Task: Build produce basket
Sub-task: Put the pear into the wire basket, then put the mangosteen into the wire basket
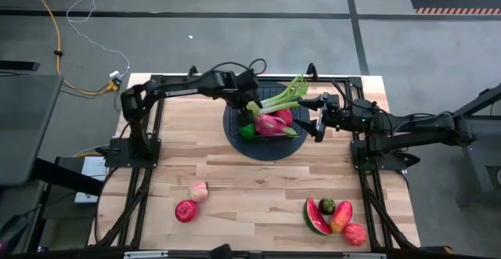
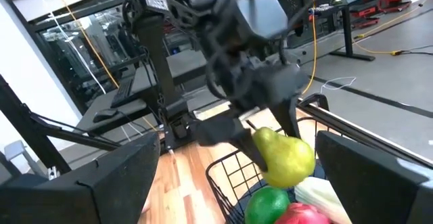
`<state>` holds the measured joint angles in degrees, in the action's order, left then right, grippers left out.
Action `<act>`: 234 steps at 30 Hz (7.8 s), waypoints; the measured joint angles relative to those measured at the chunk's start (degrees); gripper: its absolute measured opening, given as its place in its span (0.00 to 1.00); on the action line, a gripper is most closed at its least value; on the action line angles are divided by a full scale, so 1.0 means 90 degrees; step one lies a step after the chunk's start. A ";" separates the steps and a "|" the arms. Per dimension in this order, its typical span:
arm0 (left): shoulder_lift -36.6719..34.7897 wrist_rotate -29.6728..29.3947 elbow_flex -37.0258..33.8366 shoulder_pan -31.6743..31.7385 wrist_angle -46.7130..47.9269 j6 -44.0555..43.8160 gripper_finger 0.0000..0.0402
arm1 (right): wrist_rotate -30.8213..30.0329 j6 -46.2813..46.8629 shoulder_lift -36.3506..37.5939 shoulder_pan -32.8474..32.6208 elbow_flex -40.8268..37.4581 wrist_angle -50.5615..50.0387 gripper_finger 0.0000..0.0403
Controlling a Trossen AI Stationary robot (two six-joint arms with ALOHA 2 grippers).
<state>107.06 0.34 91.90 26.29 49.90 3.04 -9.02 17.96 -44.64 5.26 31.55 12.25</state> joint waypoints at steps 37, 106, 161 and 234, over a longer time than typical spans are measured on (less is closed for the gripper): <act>0.0418 -0.1318 0.0675 -0.0011 0.1099 0.0318 0.98 | -0.0015 0.0002 0.0000 0.0000 0.0000 -0.0005 0.96; -0.5636 -0.1552 -0.5122 -0.1915 -0.5524 -0.1646 0.98 | 0.2196 0.9483 -0.3976 -0.4959 0.3264 -0.7789 0.96; -0.5634 -0.1394 -0.5117 -0.1968 -0.5524 -0.1650 0.98 | -0.0530 0.3357 -0.2596 -0.3097 0.3262 -0.6809 0.62; -0.5675 -0.1300 -0.5115 -0.1971 -0.5786 -0.2318 0.98 | 0.0679 -0.1713 -0.4756 0.1418 0.3942 -0.5809 0.62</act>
<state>55.99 -11.35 45.87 8.56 -2.17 -17.82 -2.90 2.54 -87.44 18.02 67.02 -40.03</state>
